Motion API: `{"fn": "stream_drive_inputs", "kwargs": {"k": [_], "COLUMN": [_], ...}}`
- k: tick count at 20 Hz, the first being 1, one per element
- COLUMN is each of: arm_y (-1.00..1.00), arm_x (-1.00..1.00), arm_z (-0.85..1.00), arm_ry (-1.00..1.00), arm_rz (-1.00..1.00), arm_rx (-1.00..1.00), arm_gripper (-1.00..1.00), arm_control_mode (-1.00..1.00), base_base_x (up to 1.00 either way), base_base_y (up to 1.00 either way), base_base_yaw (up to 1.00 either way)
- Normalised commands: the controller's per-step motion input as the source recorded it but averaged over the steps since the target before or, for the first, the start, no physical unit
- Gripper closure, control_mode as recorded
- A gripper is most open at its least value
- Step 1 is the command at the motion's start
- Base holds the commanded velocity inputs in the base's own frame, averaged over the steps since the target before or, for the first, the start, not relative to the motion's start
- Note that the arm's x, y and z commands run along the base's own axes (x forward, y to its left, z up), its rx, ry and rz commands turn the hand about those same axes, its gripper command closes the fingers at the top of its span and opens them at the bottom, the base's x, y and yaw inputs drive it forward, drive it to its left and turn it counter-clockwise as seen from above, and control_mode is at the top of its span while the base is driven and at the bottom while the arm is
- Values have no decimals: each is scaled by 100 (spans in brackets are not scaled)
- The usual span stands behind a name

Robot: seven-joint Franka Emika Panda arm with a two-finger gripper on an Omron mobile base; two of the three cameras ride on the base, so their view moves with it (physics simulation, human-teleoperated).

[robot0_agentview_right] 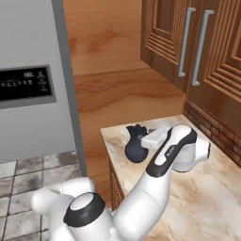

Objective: Move the mustard and eggplant from the second highest shelf to the top shelf to make space. Then, place the pitcher from the counter on the cleared second highest shelf.

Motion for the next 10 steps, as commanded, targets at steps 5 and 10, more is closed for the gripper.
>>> {"fn": "stream_drive_inputs", "kwargs": {"k": [5, 10], "arm_y": [0, 0], "arm_x": [2, 2], "arm_z": [-10, -10], "arm_ry": [0, 0], "arm_rz": [7, 5], "arm_rx": [-11, -12], "arm_gripper": [-100, -100], "arm_control_mode": [-100, -100], "base_base_x": [0, 0], "base_base_y": [0, 0], "base_base_yaw": [0, 0]}}
